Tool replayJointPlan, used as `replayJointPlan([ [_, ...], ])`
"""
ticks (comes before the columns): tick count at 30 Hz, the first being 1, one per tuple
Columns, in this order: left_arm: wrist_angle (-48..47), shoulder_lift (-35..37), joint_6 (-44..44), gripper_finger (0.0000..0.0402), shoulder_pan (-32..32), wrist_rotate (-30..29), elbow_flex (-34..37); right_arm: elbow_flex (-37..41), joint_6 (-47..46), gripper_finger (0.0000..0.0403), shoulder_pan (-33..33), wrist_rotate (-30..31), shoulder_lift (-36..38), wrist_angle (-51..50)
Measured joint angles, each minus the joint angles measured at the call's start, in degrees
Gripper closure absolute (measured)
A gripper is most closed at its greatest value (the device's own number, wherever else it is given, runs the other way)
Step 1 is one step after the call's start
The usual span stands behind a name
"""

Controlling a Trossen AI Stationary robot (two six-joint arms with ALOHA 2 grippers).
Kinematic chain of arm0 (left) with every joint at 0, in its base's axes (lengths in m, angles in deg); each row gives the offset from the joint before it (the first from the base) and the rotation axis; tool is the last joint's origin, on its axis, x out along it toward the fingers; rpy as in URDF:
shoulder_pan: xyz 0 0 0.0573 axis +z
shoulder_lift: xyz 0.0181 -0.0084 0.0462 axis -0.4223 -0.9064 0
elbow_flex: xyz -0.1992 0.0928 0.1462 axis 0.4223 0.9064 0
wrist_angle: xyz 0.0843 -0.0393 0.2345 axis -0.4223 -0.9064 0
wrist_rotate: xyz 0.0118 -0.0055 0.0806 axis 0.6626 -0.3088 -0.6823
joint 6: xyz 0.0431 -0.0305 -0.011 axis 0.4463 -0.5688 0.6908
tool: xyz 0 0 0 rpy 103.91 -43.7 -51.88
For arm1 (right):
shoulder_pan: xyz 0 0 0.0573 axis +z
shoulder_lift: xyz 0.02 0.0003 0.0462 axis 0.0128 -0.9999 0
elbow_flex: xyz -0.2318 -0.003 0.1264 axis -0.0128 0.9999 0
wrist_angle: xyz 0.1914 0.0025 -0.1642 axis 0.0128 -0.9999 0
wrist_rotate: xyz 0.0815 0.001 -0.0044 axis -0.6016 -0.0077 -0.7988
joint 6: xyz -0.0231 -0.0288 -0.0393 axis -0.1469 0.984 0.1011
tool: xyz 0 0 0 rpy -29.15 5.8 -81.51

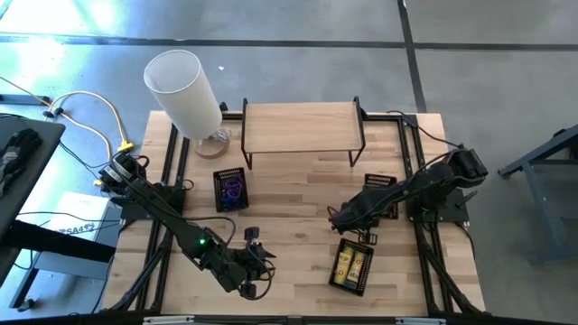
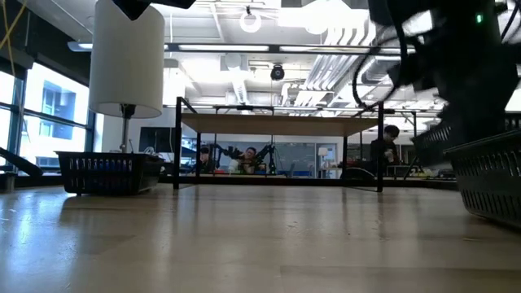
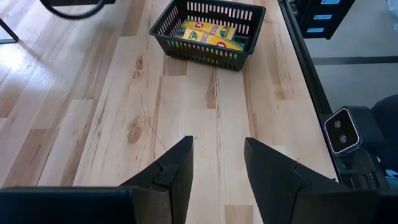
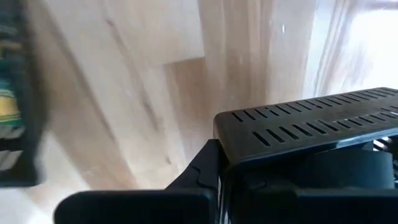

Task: Pick & Place Office Desk Supplies
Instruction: Put the top right bin onto the shelf

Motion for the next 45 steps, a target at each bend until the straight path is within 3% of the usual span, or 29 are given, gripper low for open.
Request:
replayJointPlan([
  [13,0.0,-0.01,-1.46,0.0263,0.0,0.33,0.0,-15.82,-0.59,0.04,1.89,2.66,0.02,-10.02],
  [26,-0.01,-0.01,-1.52,0.0263,0.0,0.37,-0.02,-30.0,8.11,0.04,-1.59,5.29,0.02,-15.69],
  [45,-0.39,-0.01,-1.51,0.0263,0.0,0.39,-0.02,-32.82,28.04,0.04,-16.12,9.77,0.02,-12.53],
])
